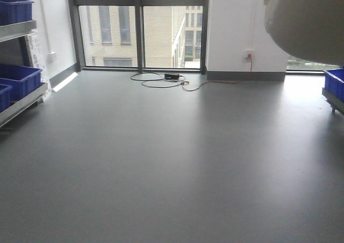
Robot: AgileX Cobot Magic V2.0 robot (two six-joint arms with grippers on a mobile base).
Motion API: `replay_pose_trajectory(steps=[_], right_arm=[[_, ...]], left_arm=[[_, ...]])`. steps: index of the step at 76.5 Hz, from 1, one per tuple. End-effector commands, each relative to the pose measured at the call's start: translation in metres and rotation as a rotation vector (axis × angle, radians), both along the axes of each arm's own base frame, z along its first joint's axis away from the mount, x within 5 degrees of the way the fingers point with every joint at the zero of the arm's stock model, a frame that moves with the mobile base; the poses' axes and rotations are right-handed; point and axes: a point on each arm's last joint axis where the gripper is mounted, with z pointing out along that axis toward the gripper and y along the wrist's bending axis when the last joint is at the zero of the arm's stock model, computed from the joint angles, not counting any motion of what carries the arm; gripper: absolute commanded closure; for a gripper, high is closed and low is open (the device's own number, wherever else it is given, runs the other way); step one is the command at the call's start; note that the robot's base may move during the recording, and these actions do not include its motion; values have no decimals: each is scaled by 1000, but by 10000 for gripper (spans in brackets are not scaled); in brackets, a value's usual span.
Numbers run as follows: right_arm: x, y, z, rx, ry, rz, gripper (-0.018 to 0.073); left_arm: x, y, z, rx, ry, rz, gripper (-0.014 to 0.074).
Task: Move white bin to right shelf second layer
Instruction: 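Turn the base toward the blue crate shelf near the windows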
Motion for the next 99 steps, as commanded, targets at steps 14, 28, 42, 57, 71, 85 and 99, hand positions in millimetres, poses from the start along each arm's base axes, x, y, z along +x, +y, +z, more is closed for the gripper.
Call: replay_pose_trajectory(steps=[14,28,42,57,71,85,99], right_arm=[[-1,0,22,29,-140,4,503],[-1,0,22,29,-140,4,503],[-1,0,22,29,-140,4,503],[-1,0,22,29,-140,4,503],[-1,0,22,29,-140,4,503],[-1,0,22,29,-140,4,503],[-1,0,22,29,-140,4,503]], left_arm=[[1,0,-4,-11,-64,-6,512],[1,0,-4,-11,-64,-6,512],[1,0,-4,-11,-64,-6,512],[1,0,-4,-11,-64,-6,512],[1,0,-4,-11,-64,-6,512],[1,0,-4,-11,-64,-6,512],[1,0,-4,-11,-64,-6,512]])
